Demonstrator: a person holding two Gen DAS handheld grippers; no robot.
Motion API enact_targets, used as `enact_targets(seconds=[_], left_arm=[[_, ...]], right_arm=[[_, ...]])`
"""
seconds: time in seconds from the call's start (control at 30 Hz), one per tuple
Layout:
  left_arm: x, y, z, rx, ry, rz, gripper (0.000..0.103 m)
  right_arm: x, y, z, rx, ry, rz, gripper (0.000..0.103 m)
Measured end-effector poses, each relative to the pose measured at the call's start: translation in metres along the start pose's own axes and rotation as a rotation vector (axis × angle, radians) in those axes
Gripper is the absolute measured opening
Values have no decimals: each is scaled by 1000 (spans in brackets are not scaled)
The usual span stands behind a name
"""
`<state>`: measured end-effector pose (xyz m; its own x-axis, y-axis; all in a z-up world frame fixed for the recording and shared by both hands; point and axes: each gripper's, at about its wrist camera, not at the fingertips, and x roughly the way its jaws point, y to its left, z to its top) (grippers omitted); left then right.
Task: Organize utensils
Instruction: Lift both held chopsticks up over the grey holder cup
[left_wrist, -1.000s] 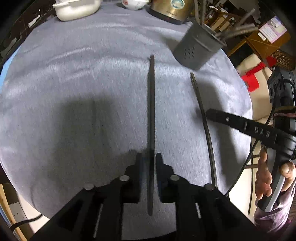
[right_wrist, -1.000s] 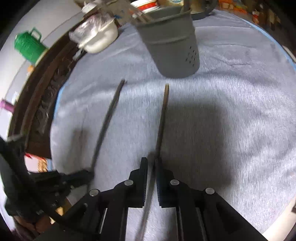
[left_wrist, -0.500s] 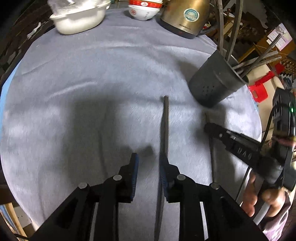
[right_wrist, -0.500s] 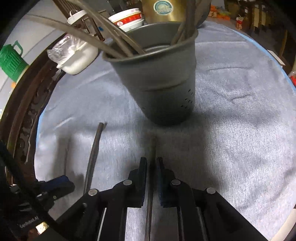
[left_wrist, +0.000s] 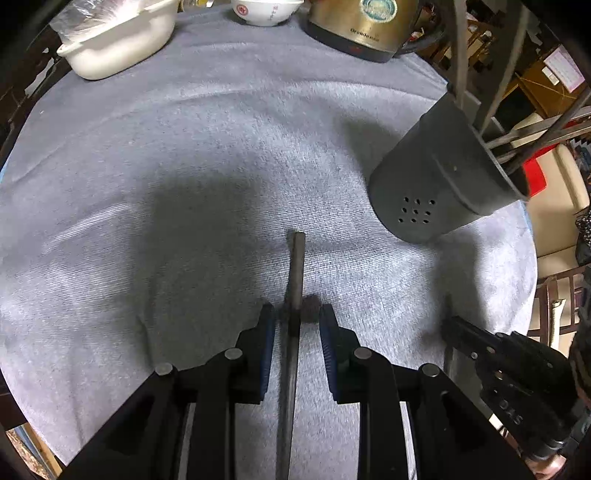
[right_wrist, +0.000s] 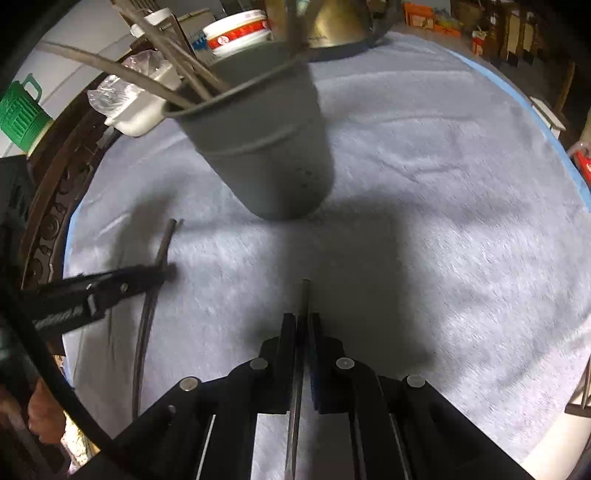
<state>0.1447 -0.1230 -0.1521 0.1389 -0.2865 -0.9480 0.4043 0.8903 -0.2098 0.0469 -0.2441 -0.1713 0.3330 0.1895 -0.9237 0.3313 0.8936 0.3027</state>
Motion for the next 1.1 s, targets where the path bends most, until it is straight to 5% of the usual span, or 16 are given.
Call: enact_targets(seconds=[0.17,0.27,0.43,1.1], left_arm=[[-2,2,3,-12,-17,-8,24],[-5,6,1,-4,-31,9,7],[-22,11,-3,-17,-83,4,6],[-203,-8,-47,45,-499,-74,6]], right_arm=[[0,1,3,-16,-18,-26,10],[1,7,4,-45,-38,-39,10],[-4,10,3,-40,-59,20,6],[-160,37,-9,-81,-519,205,6]])
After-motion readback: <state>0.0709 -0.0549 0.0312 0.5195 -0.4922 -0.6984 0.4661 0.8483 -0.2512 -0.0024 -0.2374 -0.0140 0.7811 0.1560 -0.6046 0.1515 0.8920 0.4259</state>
